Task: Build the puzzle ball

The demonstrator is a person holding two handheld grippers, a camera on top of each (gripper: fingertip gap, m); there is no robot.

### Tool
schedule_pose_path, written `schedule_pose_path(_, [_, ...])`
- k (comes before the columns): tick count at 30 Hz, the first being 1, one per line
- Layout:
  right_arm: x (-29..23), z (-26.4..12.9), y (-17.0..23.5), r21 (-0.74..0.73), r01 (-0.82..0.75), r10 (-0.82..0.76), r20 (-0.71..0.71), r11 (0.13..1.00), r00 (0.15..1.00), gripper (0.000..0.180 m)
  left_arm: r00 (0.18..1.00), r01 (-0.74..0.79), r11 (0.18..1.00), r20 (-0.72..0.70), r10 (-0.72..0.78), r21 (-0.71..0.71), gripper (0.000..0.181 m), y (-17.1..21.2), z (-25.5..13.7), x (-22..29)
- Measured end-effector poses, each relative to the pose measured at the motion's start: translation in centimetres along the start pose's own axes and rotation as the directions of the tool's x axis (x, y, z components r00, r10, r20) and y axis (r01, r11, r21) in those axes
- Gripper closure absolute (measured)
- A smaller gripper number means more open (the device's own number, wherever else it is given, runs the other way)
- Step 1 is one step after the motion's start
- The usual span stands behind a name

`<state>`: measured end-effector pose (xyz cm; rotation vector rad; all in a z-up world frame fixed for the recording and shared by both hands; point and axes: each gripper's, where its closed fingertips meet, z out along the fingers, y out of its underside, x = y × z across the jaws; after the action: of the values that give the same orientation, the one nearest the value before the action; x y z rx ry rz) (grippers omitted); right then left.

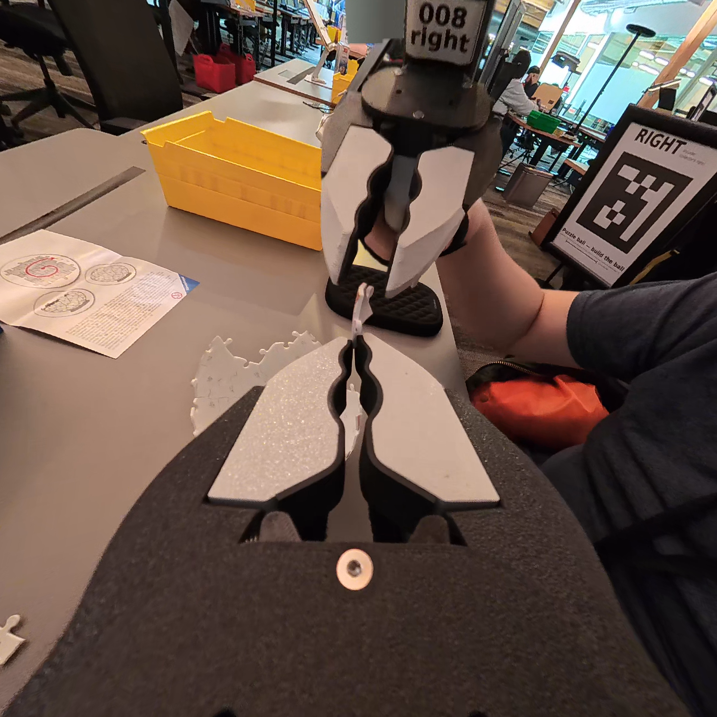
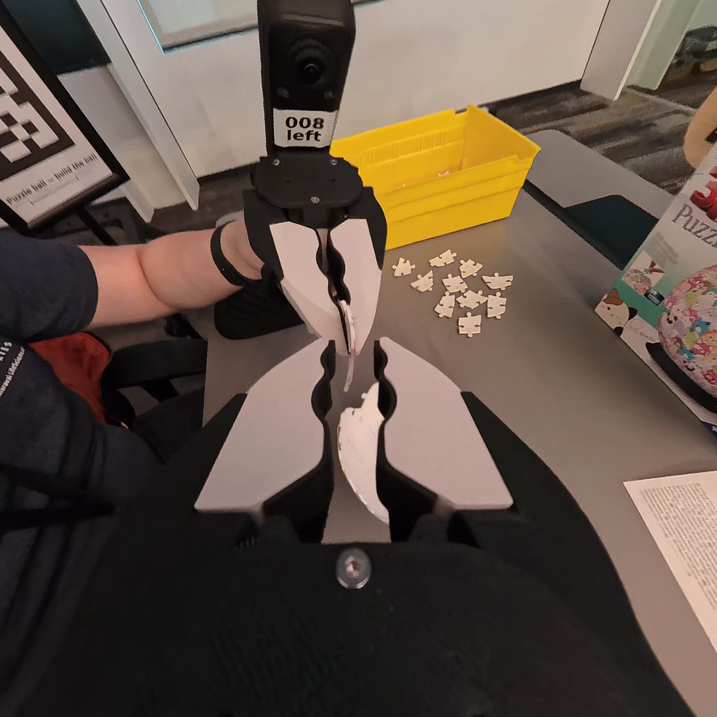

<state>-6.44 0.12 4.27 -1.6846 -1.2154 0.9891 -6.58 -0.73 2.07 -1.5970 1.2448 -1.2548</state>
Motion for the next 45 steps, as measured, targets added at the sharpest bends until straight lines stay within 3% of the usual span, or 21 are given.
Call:
schedule_pose_path(12, [0.7, 2.4, 1.0, -0.269, 0.09, -0.079, 0.048, 0.959, 0.996, 0.167, 0.999, -0.024, 0.998, 0.029, 0.026, -0.058, 0.18, 1.2, 0.5, -0.8])
schedule_pose_path(15, [0.8, 2.3, 1.3, -0.293, 0.09, -0.07, 0.077, 0.952, 0.995, 0.176, 0.998, -0.034, 0.997, 0.048, 0.038, -0.075, 0.18, 1.5, 0.5, -1.4])
schedule_pose_path(28, [2.4, 2.3, 3.2, -0.318, 0.03, 0.001, 0.098, 0.948, 0.995, 0.176, 0.997, -0.058, 0.981, 0.046, 0.067, -0.184, 0.179, 2.9, 1.7, -2.8])
schedule_pose_path(35, [4.2, 1.7, 2.8, -0.237, -0.013, 0.024, 0.044, 0.971, 0.999, 0.177, 0.988, -0.106, 0.973, 0.088, 0.126, -0.203, 0.173, 1.8, 1.8, -4.7])
schedule_pose_path(37, [5.5, 1.2, 2.9, -0.192, -0.056, 0.058, 0.003, 0.98, 0.998, 0.177, 0.979, -0.112, 0.973, 0.146, 0.143, -0.203, 0.159, 1.1, 1.5, -6.0])
schedule_pose_path(45, [9.5, -1.1, 4.3, 0.059, -0.268, 0.273, -0.092, 0.962, 0.958, 0.177, 0.965, -0.123, 0.973, 0.205, 0.163, -0.198, 0.157, -0.7, 1.1, -9.8])
